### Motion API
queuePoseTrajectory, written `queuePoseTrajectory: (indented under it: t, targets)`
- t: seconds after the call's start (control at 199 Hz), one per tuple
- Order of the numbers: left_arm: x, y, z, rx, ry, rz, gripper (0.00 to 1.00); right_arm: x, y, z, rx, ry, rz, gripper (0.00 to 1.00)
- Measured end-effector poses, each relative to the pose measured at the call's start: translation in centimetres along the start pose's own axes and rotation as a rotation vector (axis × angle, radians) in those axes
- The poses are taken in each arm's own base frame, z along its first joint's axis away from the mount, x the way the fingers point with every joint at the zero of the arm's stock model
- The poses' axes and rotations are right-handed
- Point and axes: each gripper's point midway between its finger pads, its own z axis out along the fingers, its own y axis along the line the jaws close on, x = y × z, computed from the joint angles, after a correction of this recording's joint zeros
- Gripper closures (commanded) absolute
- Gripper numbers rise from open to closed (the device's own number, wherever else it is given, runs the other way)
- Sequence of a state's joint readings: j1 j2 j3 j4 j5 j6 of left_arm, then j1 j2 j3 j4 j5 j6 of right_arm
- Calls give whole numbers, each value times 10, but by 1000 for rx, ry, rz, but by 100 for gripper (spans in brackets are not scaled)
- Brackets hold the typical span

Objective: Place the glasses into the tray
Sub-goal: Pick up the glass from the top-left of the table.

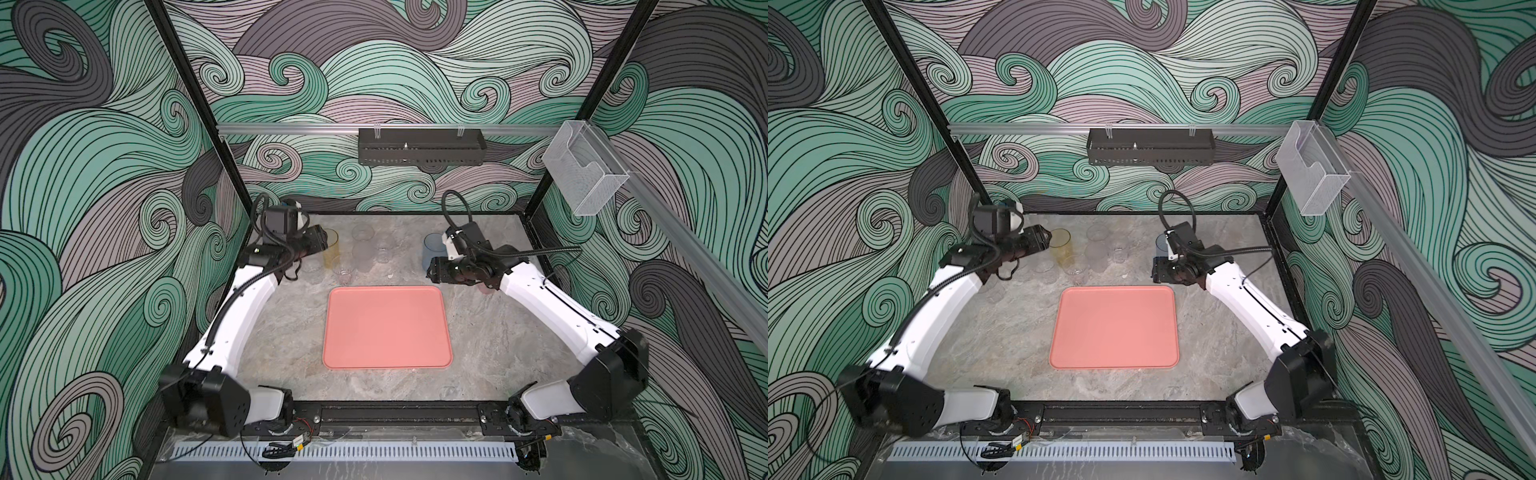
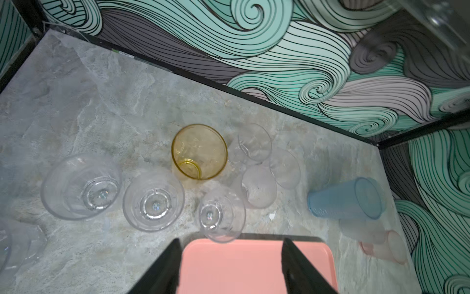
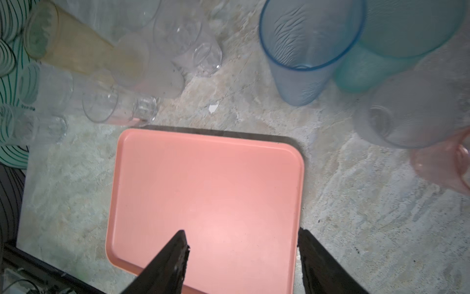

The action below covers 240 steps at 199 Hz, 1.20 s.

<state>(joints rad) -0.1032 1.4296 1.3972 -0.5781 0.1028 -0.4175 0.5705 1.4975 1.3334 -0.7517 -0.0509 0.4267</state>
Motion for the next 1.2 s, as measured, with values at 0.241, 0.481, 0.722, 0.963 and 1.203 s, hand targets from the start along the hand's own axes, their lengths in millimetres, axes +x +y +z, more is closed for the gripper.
queuePoseTrajectory:
  t: [0.241,0.481,0.722,0.963,1.203]
  targets:
    - [11,41,80,-103,228,27,47,41,48,23,-77,114,-110,32]
    - [3,53,105,-127,291,65,51,66,51,48,-87,203,-112,32]
    - [3,60,132,-137,334,85,56,84,50,70,-90,293,-108,33]
    - [23,72,154,-164,429,80,81,92,52,81,-104,339,-100,34]
    - [26,77,154,-193,446,84,99,99,52,89,-104,373,-94,36]
